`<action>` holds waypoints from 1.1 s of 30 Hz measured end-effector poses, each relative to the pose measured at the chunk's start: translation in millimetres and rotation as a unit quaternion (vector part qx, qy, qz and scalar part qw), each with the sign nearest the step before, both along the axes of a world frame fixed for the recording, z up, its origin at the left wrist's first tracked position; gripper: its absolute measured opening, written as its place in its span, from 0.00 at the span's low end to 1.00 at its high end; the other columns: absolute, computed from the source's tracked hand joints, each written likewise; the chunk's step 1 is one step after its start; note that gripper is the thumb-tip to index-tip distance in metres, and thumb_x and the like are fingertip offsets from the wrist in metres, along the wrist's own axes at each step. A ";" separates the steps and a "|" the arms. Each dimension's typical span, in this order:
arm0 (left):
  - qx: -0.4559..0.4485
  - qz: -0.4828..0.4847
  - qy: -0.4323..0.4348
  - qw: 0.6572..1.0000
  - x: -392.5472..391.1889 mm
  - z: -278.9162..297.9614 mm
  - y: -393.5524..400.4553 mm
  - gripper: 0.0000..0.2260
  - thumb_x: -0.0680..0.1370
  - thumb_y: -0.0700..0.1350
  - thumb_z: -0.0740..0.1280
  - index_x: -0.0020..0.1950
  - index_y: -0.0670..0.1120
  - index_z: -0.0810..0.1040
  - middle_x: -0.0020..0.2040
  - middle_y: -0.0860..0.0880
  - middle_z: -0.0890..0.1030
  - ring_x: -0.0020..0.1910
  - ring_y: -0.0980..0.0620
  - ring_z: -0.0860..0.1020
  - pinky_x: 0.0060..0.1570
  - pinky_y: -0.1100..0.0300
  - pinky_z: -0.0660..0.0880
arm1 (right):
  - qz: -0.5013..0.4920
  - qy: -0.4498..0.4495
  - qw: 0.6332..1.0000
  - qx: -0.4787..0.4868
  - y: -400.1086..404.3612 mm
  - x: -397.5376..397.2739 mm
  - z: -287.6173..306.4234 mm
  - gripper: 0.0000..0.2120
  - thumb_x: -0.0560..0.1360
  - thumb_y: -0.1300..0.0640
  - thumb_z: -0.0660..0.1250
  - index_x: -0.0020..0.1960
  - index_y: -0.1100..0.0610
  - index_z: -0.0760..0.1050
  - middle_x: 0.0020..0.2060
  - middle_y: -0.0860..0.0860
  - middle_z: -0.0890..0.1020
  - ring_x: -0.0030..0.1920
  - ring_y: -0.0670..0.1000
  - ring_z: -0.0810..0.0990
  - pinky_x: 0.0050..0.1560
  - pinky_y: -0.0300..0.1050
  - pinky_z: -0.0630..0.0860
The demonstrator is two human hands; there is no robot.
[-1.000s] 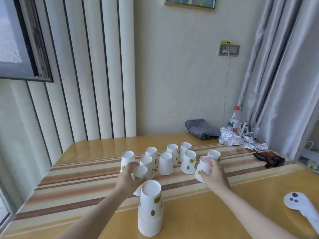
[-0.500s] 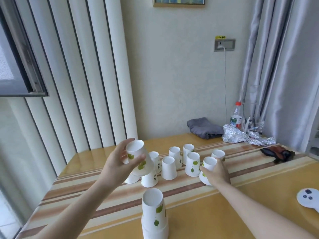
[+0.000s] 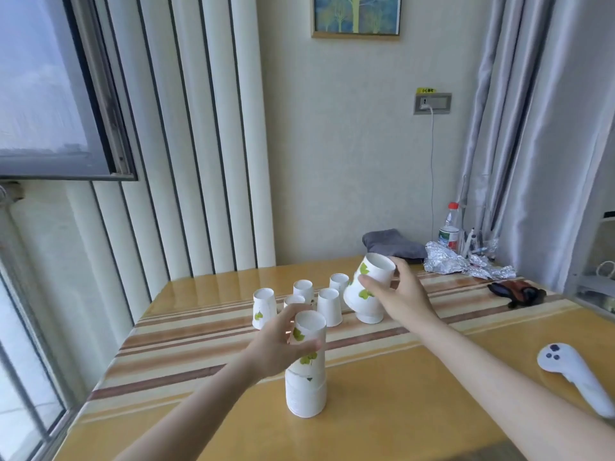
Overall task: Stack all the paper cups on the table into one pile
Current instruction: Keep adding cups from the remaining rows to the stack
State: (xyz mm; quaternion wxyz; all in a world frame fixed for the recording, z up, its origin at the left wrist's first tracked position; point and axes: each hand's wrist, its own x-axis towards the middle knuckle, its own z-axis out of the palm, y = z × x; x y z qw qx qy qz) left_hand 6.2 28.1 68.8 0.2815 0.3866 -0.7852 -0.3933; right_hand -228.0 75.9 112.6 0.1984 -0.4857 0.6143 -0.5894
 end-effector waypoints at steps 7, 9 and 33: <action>0.092 -0.006 0.065 0.994 7.6 -37.1 16.6 0.24 0.72 0.49 0.74 0.63 0.64 0.70 0.59 0.62 0.79 0.62 0.59 0.76 0.64 0.57 0.74 | 0.141 0.007 0.990 -0.002 15.0 48.0 -7.1 0.18 0.70 0.50 0.74 0.57 0.44 0.73 0.54 0.44 0.81 0.58 0.47 0.79 0.58 0.46 0.77; 0.108 -0.017 0.054 0.992 16.1 -40.6 16.6 0.27 0.71 0.50 0.75 0.65 0.64 0.69 0.63 0.63 0.78 0.65 0.62 0.73 0.68 0.58 0.69 | 0.159 0.038 0.987 -0.005 11.0 61.4 -10.3 0.18 0.70 0.51 0.74 0.55 0.41 0.72 0.55 0.44 0.80 0.58 0.47 0.78 0.58 0.44 0.76; 0.076 0.183 0.041 0.979 1.7 -58.3 -182.6 0.34 0.70 0.54 0.75 0.73 0.56 0.64 0.70 0.47 0.66 0.67 0.47 0.67 0.64 0.48 0.71 | -0.025 0.124 0.989 0.077 -101.5 -41.5 -70.6 0.11 0.75 0.59 0.67 0.56 0.50 0.74 0.54 0.47 0.76 0.59 0.51 0.74 0.53 0.40 0.71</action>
